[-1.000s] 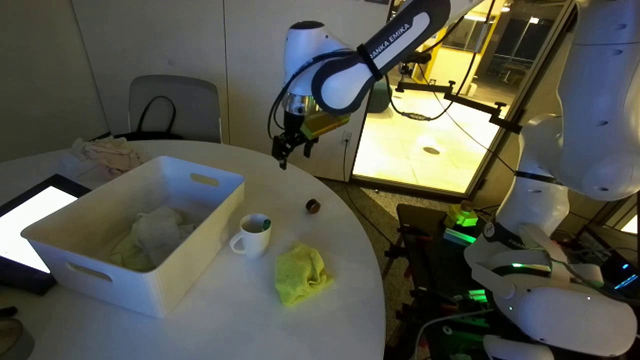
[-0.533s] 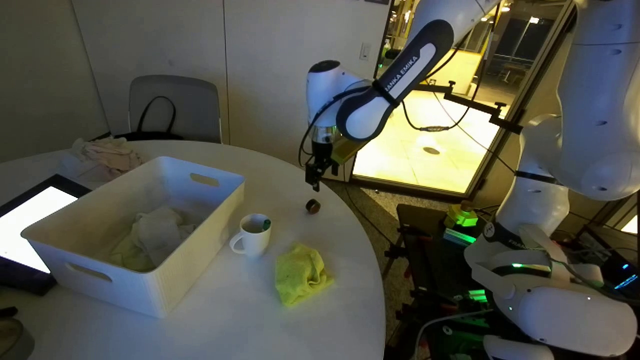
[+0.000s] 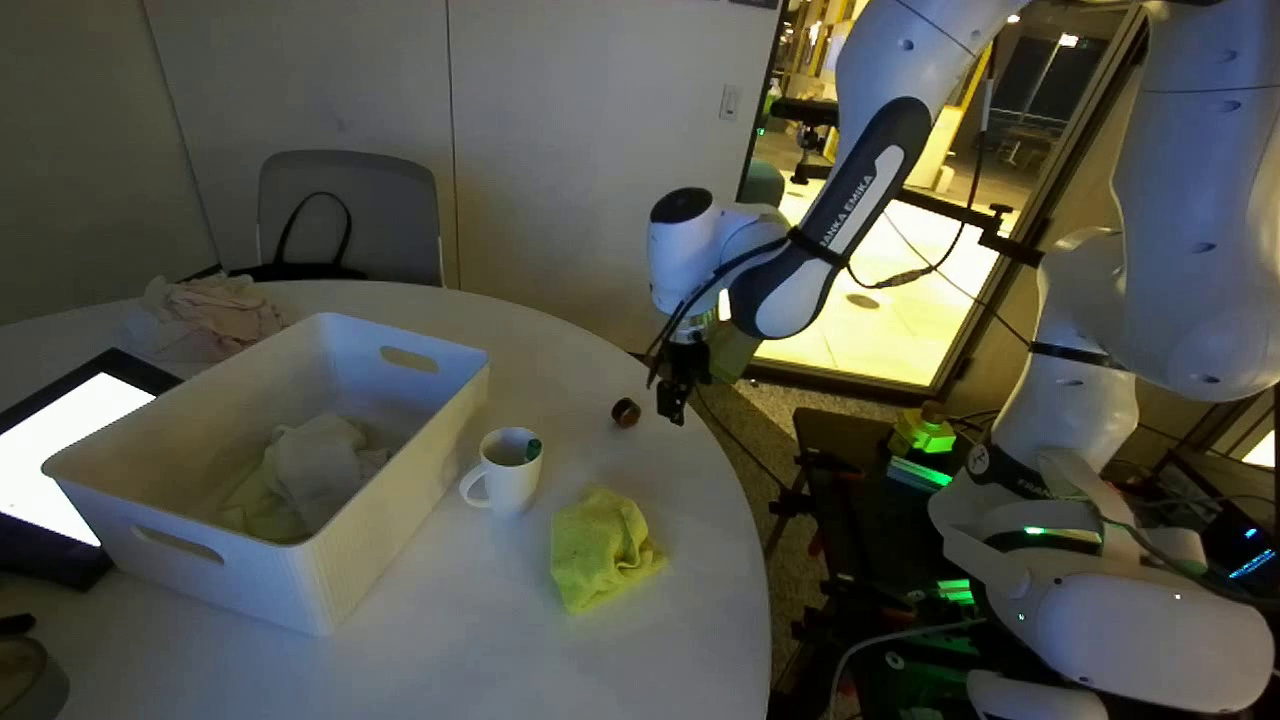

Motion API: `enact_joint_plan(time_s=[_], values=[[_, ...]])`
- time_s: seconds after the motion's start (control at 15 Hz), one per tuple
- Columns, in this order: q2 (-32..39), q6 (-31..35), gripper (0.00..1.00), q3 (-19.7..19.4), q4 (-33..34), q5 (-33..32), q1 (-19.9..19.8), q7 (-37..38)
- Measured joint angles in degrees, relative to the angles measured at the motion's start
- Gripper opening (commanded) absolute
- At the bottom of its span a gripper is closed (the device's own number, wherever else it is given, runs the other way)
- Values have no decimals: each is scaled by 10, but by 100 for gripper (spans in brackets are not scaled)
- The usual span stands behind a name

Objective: Put each towel in the white box, and each item from the towel in the white mug

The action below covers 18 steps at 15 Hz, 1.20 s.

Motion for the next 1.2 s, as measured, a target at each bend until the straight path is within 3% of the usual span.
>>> enact_joint_plan(time_s=[0.4, 0.73, 1.2], values=[[43, 36, 100, -40, -12, -176, 38, 114], [64, 75, 100, -69, -7, -363, 45, 196], [83, 148, 100, -78, 5, -549, 47, 270]])
